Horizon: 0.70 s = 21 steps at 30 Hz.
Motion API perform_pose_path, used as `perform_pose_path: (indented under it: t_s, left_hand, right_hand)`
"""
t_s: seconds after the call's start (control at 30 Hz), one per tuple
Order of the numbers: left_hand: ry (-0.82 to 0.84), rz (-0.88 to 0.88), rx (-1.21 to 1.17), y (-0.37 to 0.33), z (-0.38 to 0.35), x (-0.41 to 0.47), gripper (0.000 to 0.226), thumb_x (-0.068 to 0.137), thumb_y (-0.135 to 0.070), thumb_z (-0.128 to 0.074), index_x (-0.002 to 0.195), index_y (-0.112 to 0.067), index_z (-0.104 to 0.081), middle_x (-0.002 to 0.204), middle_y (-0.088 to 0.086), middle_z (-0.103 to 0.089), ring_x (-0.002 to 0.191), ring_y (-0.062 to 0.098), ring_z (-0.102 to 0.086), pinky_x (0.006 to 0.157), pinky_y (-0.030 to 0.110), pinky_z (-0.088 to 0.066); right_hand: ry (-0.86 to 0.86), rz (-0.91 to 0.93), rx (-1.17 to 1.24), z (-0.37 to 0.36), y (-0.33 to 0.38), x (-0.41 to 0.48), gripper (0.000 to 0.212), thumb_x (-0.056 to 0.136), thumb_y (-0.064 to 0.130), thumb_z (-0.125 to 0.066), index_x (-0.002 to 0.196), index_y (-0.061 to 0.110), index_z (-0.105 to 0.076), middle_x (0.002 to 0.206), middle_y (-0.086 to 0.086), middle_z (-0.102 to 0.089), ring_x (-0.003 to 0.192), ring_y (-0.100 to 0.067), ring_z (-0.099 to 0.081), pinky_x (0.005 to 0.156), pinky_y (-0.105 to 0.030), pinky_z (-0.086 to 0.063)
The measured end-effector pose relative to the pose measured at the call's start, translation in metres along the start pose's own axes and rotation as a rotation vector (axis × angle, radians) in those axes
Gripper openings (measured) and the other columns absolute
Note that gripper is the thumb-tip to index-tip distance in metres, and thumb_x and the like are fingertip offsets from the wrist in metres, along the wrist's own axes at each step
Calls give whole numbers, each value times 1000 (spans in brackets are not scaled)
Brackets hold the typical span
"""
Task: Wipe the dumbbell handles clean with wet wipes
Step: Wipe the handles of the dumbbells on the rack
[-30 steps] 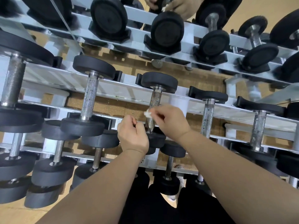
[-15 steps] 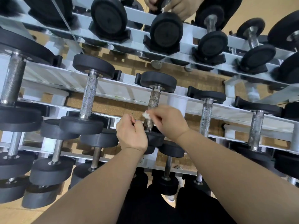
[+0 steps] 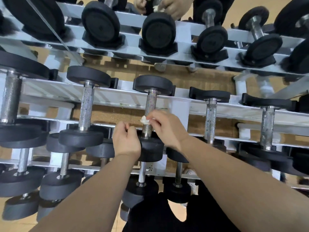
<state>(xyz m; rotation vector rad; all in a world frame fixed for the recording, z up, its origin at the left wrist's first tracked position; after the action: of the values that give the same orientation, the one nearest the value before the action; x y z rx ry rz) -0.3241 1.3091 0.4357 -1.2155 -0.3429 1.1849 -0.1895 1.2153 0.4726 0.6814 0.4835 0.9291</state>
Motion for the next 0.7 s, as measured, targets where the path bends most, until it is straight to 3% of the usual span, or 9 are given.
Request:
perform_pose_path:
  t_s: [0.1, 0.23, 0.3, 0.37, 0.43, 0.5, 0.57, 0.7]
  left_hand:
    - [-16, 20, 82, -3, 1, -2, 16, 84, -26, -38, 73, -14, -34, 76, 5, -38, 68, 20, -33, 64, 41, -31]
    - [-160, 9, 323, -21, 8, -12, 21, 88, -30, -50, 74, -16, -43, 82, 10, -54, 80, 31, -50, 76, 47, -42]
    - [-206, -25, 428, -35, 7, -29, 29, 87, -42, -56, 88, -12, -54, 94, 13, -60, 93, 35, -54, 85, 47, -44]
    - [-126, 2, 539, -45, -4, -51, 65, 82, -60, -62, 118, -7, -57, 113, 14, -60, 111, 35, -53, 97, 46, -43]
    - [-16, 59, 645, -47, -16, -70, 104, 73, -71, -71, 146, -6, -37, 136, 13, -50, 131, 32, -43, 109, 45, -38]
    - [45, 105, 666, -46, -23, -79, 132, 61, -74, -78, 158, -14, -11, 153, 12, -34, 143, 32, -31, 116, 46, -33]
    - [69, 142, 651, -43, -23, -78, 145, 54, -71, -84, 159, -23, 3, 158, 12, -27, 146, 33, -25, 119, 46, -29]
    - [73, 154, 694, -38, -13, -68, 150, 51, -67, -89, 160, -22, 3, 156, 9, -32, 146, 29, -25, 118, 42, -27]
  right_hand:
    - [-4, 10, 78, -4, -10, -9, 9, 97, 16, -57, 104, 18, -64, 96, 2, -66, 88, -20, -60, 78, -37, -49]
    - [-159, -170, 260, 9, -18, 19, 6, 98, 18, -57, 101, 20, -62, 85, 11, -60, 77, -9, -56, 68, -19, -42]
    - [-194, -219, 331, 16, -22, 28, 6, 99, 17, -55, 99, 20, -60, 77, 17, -57, 73, 3, -53, 61, -7, -36]
    - [-159, -206, 344, 16, -22, 24, 6, 99, 16, -55, 97, 20, -59, 73, 18, -54, 70, 6, -51, 60, -8, -35]
    - [-88, -157, 353, 8, -25, 10, 5, 97, 14, -58, 96, 17, -61, 73, 16, -54, 71, 3, -51, 63, -13, -36]
    - [-21, -105, 381, -1, -34, -7, 6, 94, 11, -62, 92, 17, -63, 78, 13, -58, 75, -3, -55, 69, -22, -41]
    - [17, -103, 430, -7, -43, -17, 13, 94, 10, -63, 88, 21, -61, 81, 12, -61, 79, -5, -58, 72, -25, -43]
    - [-64, -180, 505, -1, -40, 8, 16, 96, 13, -58, 89, 27, -58, 81, 13, -62, 77, -4, -58, 71, -25, -44]
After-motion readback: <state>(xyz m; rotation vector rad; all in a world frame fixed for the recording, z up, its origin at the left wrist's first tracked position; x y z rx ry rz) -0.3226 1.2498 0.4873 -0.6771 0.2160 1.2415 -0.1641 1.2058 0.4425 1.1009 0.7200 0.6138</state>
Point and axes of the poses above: each hand's wrist, its own x-axis towards the middle knuckle, its own z-axis out of the back of the hand, y = z × x, the point moved 4 cm from there along x, towards the middle knuckle
